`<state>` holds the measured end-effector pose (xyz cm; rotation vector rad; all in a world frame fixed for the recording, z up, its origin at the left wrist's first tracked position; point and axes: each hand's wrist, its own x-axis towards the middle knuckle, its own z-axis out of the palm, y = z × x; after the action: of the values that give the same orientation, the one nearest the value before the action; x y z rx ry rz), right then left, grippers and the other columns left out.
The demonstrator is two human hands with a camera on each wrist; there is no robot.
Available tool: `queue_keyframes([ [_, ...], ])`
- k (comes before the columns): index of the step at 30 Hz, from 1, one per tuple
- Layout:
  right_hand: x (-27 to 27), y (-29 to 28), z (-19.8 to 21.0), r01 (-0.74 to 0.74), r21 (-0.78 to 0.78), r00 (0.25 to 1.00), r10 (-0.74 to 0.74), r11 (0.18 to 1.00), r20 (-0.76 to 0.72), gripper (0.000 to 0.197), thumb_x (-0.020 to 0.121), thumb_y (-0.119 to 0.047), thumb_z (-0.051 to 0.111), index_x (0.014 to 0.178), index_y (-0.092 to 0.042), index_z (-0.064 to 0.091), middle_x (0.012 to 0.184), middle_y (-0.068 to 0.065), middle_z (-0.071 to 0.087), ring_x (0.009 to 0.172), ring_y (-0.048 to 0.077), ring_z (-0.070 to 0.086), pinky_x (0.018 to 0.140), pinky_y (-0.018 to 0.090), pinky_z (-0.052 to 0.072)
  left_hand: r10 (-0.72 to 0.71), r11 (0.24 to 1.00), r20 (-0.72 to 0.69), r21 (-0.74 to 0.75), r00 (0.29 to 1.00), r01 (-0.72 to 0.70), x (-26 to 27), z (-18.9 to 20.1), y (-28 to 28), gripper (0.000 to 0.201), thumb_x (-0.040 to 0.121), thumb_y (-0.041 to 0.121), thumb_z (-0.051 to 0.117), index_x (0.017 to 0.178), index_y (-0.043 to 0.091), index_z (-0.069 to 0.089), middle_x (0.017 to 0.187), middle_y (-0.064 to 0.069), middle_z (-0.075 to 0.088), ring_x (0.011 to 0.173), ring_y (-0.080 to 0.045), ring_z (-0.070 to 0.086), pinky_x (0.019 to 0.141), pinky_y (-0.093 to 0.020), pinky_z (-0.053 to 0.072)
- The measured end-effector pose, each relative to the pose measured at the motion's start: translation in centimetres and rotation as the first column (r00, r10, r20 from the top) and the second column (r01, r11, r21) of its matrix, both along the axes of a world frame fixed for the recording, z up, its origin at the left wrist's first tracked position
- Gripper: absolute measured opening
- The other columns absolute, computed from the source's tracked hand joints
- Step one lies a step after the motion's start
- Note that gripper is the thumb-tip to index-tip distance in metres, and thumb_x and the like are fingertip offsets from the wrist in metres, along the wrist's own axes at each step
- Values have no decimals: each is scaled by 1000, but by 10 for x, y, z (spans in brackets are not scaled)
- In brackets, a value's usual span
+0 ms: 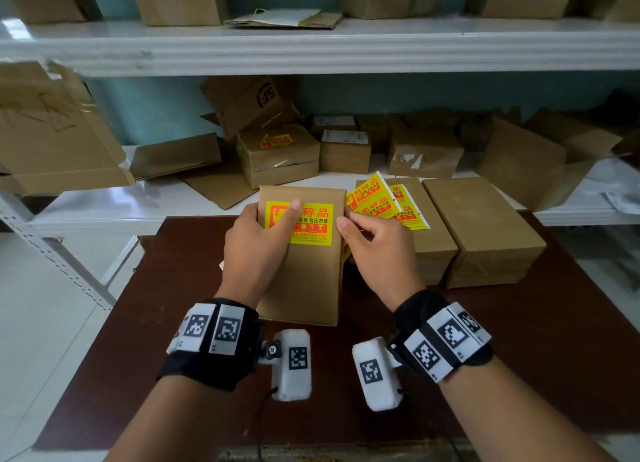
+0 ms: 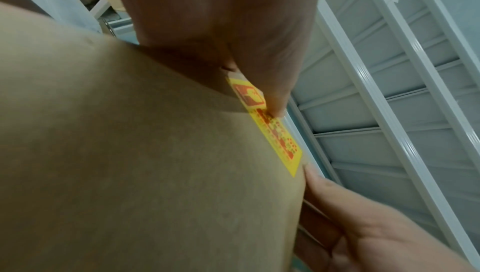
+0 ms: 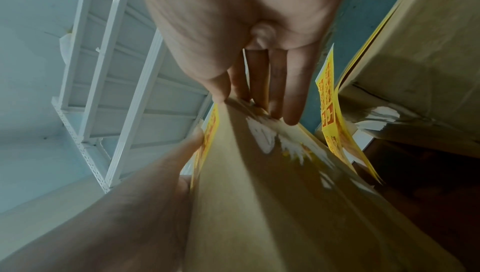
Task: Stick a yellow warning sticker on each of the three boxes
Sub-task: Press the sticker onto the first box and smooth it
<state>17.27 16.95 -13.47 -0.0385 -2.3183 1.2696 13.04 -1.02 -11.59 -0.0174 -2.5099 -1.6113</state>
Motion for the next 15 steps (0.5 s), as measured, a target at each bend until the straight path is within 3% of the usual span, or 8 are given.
queue_keyframes([
  [4,-2,1,-4,8,23,1000,-8,1000,-16,41,97,-44,56,128,-20,71,104,-10,77,93,3,68,84,36,57,-6,1000,-10,29,1000,6,-2,-2,-3,44,85,68,60,103,29,63,93,11,69,90,-6,65,78,-33,52],
  [6,-2,1,-3,7,29,1000,-7,1000,-10,44,96,-47,54,127,-21,72,101,-11,77,91,3,68,82,37,57,-16,1000,-37,-12,999,15,-3,-3,-3,37,92,63,52,92,28,63,87,9,68,84,-6,64,72,-31,48],
  [11,-2,1,-2,6,0,1000,-6,1000,10,39,99,-42,58,128,-20,71,108,-9,77,97,5,68,87,37,57,2,995,-132,-100,991,-16,-3,-3,-3,50,106,44,34,67,19,50,66,2,53,64,-13,48,58,-31,35],
  [13,-2,1,-1,15,-12,1000,-15,1000,-1,37,100,-39,57,127,-19,71,111,-5,76,102,9,68,91,39,56,5,995,-121,-99,993,-17,-6,-6,-4,50,108,40,30,68,19,51,69,0,55,67,-15,50,60,-31,36],
  [15,-3,3,0,26,-45,1000,-26,999,-2,33,102,-33,55,126,-19,71,108,-2,76,101,12,67,91,41,55,-20,1000,-69,22,997,21,-9,-8,-5,53,107,44,27,79,17,63,79,-4,66,79,-21,61,72,-35,48],
])
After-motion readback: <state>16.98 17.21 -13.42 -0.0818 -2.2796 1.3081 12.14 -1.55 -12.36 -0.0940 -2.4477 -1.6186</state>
